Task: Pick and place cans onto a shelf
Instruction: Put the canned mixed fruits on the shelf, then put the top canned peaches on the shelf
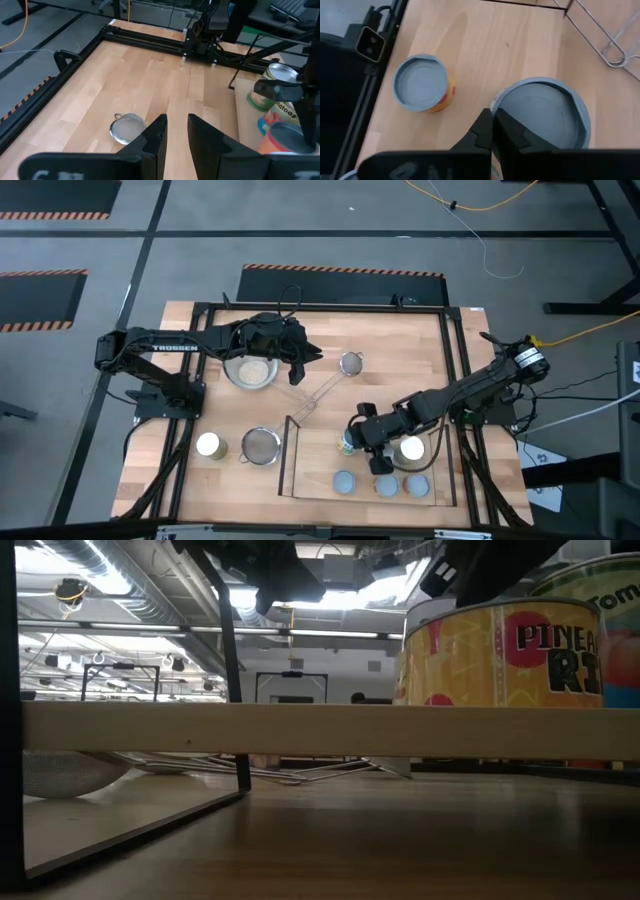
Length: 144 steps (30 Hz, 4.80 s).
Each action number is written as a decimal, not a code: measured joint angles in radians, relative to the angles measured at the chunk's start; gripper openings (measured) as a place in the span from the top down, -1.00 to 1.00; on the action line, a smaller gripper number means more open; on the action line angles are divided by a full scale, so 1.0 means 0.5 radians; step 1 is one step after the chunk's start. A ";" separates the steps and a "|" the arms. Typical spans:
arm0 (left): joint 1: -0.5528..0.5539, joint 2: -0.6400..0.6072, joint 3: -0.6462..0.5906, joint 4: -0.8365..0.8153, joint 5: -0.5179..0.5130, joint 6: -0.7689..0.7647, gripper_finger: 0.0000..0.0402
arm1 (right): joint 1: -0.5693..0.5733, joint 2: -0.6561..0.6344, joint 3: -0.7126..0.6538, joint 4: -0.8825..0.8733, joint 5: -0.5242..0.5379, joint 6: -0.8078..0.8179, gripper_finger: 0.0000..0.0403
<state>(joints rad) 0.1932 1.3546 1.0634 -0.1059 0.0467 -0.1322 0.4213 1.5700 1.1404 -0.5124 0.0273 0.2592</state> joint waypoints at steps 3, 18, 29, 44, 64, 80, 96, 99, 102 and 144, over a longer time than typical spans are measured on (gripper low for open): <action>0.000 0.000 0.000 0.000 0.000 0.000 0.66 | 0.021 0.000 0.000 0.019 -0.009 0.003 0.95; -0.001 0.000 0.000 0.000 0.000 0.000 0.66 | 0.032 0.000 0.000 0.021 -0.061 -0.001 0.81; -0.001 0.000 0.000 0.000 0.000 0.000 0.66 | 0.032 0.000 -0.001 0.030 -0.060 -0.004 0.79; -0.001 0.000 0.000 0.000 0.000 0.000 0.66 | 0.032 0.000 -0.001 0.032 -0.059 -0.007 0.55; 0.092 -0.001 0.000 -0.087 -0.231 0.068 0.65 | 0.011 -0.660 -0.071 -0.239 0.203 -0.162 0.55; 0.408 -0.001 0.000 -0.400 -0.354 0.055 0.31 | -0.378 -1.009 -0.481 -0.265 0.161 -0.162 0.55; 0.465 0.338 0.001 -0.450 -0.380 0.059 0.32 | -0.581 -1.077 -0.762 0.020 -0.166 -0.115 0.55; 0.465 0.432 0.001 -0.448 -0.416 0.059 0.32 | -0.581 -1.077 -0.762 0.024 -0.166 -0.109 0.55; 0.465 0.503 0.001 -0.446 -0.482 0.060 0.32 | -0.581 -1.077 -0.762 0.033 -0.166 -0.110 0.55; 0.419 0.512 -0.006 -0.471 -0.610 0.069 0.99 | -0.581 -1.076 -0.761 0.029 -0.168 -0.108 0.55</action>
<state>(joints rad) 0.4025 1.6105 1.0603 -0.3415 -0.2585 -0.0978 0.1309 1.0321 0.7601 -0.4980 -0.0566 0.2050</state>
